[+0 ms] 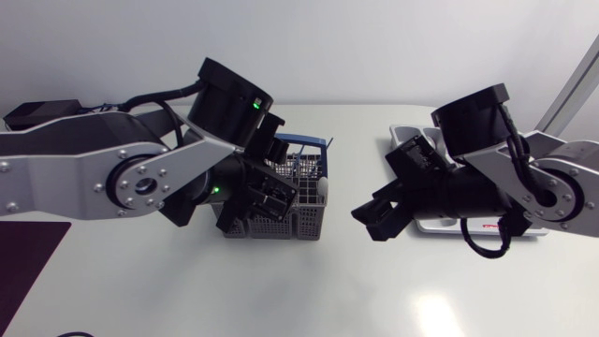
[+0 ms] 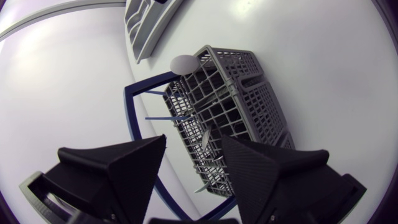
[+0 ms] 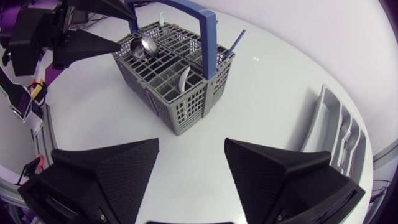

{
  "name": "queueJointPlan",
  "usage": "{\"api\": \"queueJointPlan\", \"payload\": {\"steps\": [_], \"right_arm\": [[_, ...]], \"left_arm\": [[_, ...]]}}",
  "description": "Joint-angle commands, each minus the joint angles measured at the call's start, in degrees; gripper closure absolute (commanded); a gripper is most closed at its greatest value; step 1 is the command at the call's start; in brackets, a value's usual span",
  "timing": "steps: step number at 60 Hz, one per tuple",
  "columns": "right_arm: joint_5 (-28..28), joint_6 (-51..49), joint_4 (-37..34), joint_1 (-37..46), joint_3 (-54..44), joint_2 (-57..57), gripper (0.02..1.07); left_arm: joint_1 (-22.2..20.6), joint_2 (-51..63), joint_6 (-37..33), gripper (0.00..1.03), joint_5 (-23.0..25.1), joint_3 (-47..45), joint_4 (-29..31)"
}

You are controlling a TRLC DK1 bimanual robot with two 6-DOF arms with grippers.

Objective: Unload the cutlery basket into the drawer organizer.

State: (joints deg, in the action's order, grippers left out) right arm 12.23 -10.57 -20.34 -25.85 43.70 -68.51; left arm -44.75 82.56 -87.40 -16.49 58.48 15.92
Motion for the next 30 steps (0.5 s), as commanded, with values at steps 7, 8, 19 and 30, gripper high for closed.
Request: {"api": "queueJointPlan", "payload": {"steps": [7, 8, 19, 30], "right_arm": [[0.25, -0.59, 0.65, -0.43, -1.95, 0.66, 0.31], [0.34, -0.59, 0.65, -0.43, -1.95, 0.66, 0.31], [0.34, -0.59, 0.65, -0.43, -2.04, 1.01, 0.31], [0.34, -0.59, 0.65, -0.43, -1.87, 1.10, 0.31]], "left_arm": [[-0.25, 2.34, -3.22, 0.57, -1.09, 2.34, -0.19], [-0.16, 2.51, -3.31, 0.57, -1.17, 2.43, -0.10], [0.10, 4.01, -4.01, 0.61, -2.23, 3.40, -0.01], [0.10, 4.97, -5.07, 0.65, -3.37, 3.66, 0.51]]}}
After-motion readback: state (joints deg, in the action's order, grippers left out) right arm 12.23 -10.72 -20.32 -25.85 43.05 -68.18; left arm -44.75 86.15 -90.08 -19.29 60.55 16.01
